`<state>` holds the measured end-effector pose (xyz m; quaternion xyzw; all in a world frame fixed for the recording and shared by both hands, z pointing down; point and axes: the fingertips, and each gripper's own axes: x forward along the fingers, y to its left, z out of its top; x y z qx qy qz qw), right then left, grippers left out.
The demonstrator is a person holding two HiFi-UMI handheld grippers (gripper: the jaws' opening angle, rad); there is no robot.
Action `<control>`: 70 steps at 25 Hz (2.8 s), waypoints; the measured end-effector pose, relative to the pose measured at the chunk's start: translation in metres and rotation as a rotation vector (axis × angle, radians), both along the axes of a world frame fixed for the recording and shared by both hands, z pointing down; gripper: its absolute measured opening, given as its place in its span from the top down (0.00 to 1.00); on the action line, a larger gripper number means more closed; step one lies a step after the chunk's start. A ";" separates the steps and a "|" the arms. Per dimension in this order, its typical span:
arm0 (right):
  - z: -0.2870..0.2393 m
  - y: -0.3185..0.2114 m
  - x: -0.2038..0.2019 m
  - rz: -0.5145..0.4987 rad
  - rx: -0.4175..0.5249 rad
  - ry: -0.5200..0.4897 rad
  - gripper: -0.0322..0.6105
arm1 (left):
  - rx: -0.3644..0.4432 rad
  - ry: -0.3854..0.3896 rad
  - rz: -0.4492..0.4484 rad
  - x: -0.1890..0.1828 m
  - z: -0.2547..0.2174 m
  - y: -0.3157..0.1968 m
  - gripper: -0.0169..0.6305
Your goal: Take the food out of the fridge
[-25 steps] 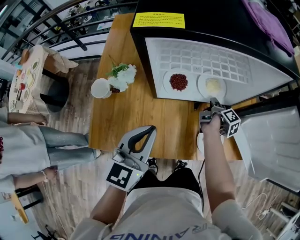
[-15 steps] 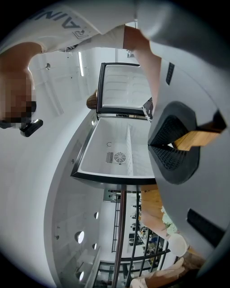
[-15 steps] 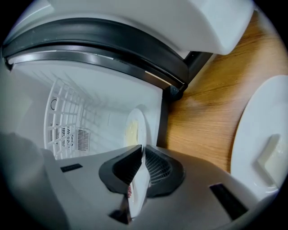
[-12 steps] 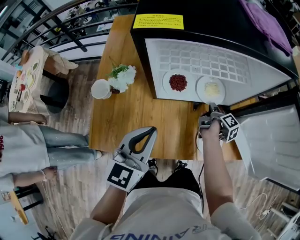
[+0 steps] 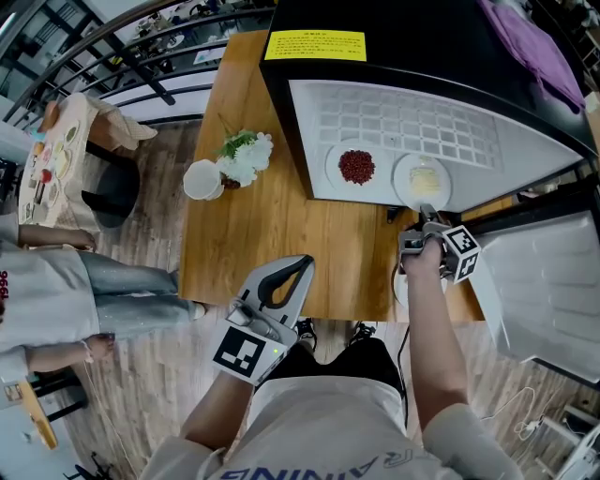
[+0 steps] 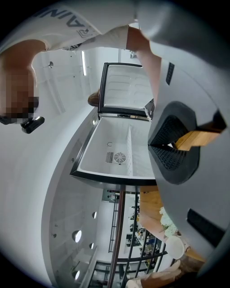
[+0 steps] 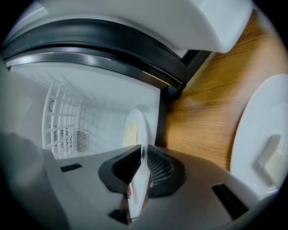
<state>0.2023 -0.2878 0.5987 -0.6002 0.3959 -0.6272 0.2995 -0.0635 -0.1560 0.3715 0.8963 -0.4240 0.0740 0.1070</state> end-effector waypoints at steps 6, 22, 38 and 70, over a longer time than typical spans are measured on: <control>-0.002 0.002 0.001 0.009 0.022 -0.019 0.88 | -0.010 0.001 0.002 0.001 0.003 -0.001 0.96; -0.048 0.018 -0.008 -0.014 0.206 -0.075 0.91 | 0.046 -0.023 0.036 -0.003 0.003 0.003 0.96; -0.102 0.125 -0.060 -0.091 0.284 -0.091 0.91 | 0.098 -0.019 0.161 -0.023 -0.003 0.020 0.96; -0.043 0.239 -0.120 -0.412 0.228 -0.146 0.91 | 0.091 -0.039 0.008 -0.020 -0.001 0.152 0.96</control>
